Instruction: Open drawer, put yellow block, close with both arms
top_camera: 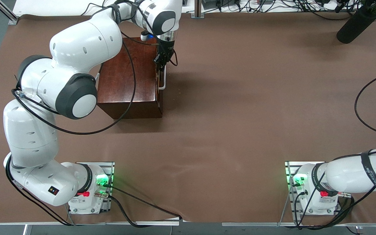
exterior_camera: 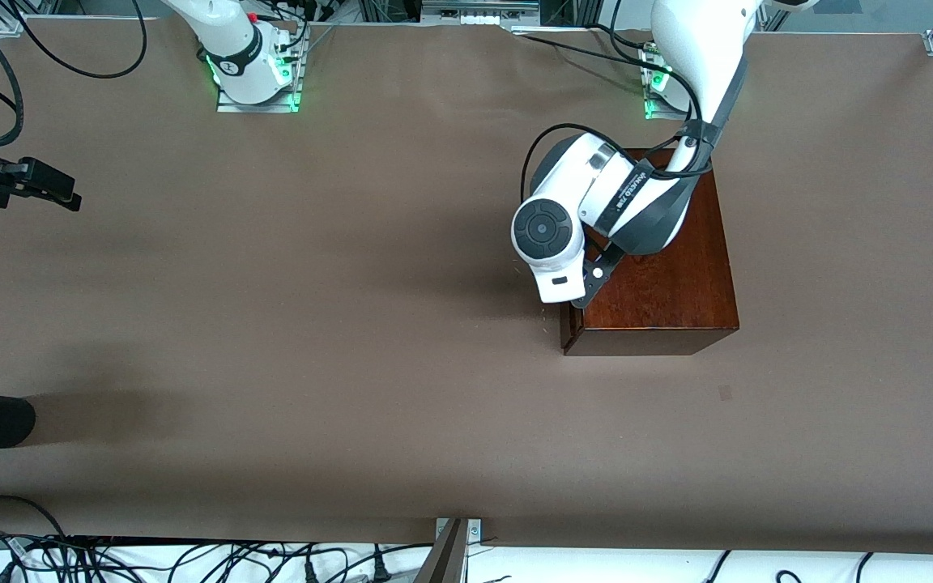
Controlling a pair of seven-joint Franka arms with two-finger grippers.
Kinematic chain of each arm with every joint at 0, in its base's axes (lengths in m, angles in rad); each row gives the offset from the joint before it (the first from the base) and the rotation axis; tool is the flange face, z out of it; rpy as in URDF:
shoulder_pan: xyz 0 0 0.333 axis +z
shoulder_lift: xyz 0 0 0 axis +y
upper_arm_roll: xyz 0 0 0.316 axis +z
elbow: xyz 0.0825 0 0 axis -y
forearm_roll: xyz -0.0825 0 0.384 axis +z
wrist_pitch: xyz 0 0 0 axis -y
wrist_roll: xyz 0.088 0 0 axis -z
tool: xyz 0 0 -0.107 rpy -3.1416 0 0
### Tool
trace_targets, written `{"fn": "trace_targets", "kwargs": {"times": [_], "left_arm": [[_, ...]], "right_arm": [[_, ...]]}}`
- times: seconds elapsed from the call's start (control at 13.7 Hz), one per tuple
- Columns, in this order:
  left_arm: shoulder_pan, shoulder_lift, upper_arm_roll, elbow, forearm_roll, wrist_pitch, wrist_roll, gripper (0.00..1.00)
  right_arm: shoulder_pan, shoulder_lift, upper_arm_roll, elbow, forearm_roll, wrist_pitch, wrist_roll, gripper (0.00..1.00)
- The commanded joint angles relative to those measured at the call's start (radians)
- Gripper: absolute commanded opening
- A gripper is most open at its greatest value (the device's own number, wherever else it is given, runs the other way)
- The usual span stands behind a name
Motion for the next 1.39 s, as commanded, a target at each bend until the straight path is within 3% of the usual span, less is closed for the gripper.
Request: {"fn": "trace_targets", "kwargs": {"times": [0.0, 0.07, 0.15, 0.22, 0.29, 0.58, 0.95, 1.32], "left_arm": [[0.025, -0.078, 0.009, -0.018, 0.04, -0.013, 0.038, 0.0], [0.019, -0.095, 0.004, 0.014, 0.034, -0.045, 0.034, 0.0], [0.013, -0.098, 0.004, 0.05, 0.005, -0.094, 0.029, 0.17], [0.012, -0.098, 0.003, 0.095, -0.024, -0.14, 0.018, 0.82], [0.01, -0.098, -0.002, 0.135, -0.033, -0.175, 0.012, 1.0], [0.018, -0.191, -0.026, 0.192, -0.032, -0.226, 0.047, 1.0], [0.093, -0.338, -0.013, 0.17, -0.033, -0.308, 0.432, 1.0], [0.287, -0.441, -0.02, 0.149, -0.036, -0.348, 0.826, 1.0]], "right_arm": [[-0.011, -0.008, 0.013, 0.004, 0.003, -0.006, -0.001, 1.0], [-0.011, -0.008, 0.012, 0.004, 0.003, -0.004, -0.001, 1.0], [-0.011, -0.008, 0.013, 0.004, 0.003, -0.004, -0.001, 1.0], [-0.011, -0.008, 0.012, 0.004, 0.003, -0.004, -0.001, 1.0], [-0.011, -0.008, 0.012, 0.004, 0.003, -0.003, -0.001, 1.0], [-0.011, -0.008, 0.012, 0.004, 0.003, 0.001, -0.001, 1.0], [-0.011, -0.007, 0.012, 0.004, 0.003, 0.001, -0.001, 1.0], [-0.011, -0.007, 0.012, 0.004, 0.002, 0.002, -0.001, 1.0]]}}
